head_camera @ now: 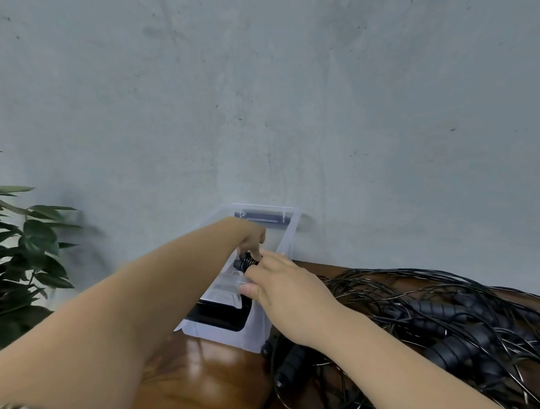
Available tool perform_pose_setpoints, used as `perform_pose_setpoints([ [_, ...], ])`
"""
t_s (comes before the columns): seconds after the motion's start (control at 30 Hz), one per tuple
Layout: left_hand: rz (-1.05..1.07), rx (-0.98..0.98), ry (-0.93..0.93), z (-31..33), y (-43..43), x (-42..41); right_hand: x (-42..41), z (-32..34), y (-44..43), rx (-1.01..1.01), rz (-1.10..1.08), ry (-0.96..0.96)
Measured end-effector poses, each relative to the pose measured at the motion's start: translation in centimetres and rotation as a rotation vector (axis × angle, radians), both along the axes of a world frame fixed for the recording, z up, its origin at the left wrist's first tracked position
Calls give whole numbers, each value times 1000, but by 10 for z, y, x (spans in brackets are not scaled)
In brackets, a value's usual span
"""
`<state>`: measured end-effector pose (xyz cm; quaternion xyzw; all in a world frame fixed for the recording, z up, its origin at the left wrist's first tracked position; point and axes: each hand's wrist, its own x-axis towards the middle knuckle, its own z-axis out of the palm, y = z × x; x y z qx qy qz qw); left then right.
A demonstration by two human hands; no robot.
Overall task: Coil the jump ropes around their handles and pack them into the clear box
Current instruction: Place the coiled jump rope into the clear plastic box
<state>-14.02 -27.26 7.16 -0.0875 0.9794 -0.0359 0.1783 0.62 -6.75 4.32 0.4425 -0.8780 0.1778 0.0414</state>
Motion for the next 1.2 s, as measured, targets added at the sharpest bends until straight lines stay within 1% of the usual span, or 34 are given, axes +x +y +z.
perform_pose_setpoints([
  [0.13, -43, 69, 87, 18, 6, 17, -3, -1, -2, 71, 13, 51],
  [0.23, -72, 139, 141, 28, 9, 32, 2, 7, -1, 80, 4, -21],
  [0.3, -101, 97, 149, 28, 8, 42, 5, 13, 1, 81, -8, -40],
  [0.4, -120, -1, 68, 22, 2, 49, 6, 15, 0, 97, -28, -34],
  [0.53, -86, -52, -172, 11, -4, 57, 5, 16, 0, 100, -11, -33],
  [0.57, -89, -86, -217, 9, -4, 60, 5, 16, 0, 105, -12, -37],
  [0.67, -148, -276, -291, 8, 4, 67, 4, 15, 0, 102, -9, -36],
  [0.73, -152, -336, -335, 8, 3, 65, 3, 14, 0, 88, -9, -34],
  [0.83, -141, -386, -351, 6, -1, 65, 2, 12, 0, 71, -9, -27],
  [0.93, -180, -507, -364, 6, -1, 66, 2, 12, 0, 68, -3, -22],
  [1.0, -168, -557, -388, 6, 0, 68, 3, 12, 0, 67, 1, -3],
  [1.13, -184, -570, -398, 10, 3, 73, 3, 13, 0, 65, 10, 1],
  [1.2, -158, -526, -390, 8, 0, 70, 2, 12, 0, 60, 16, -5],
])
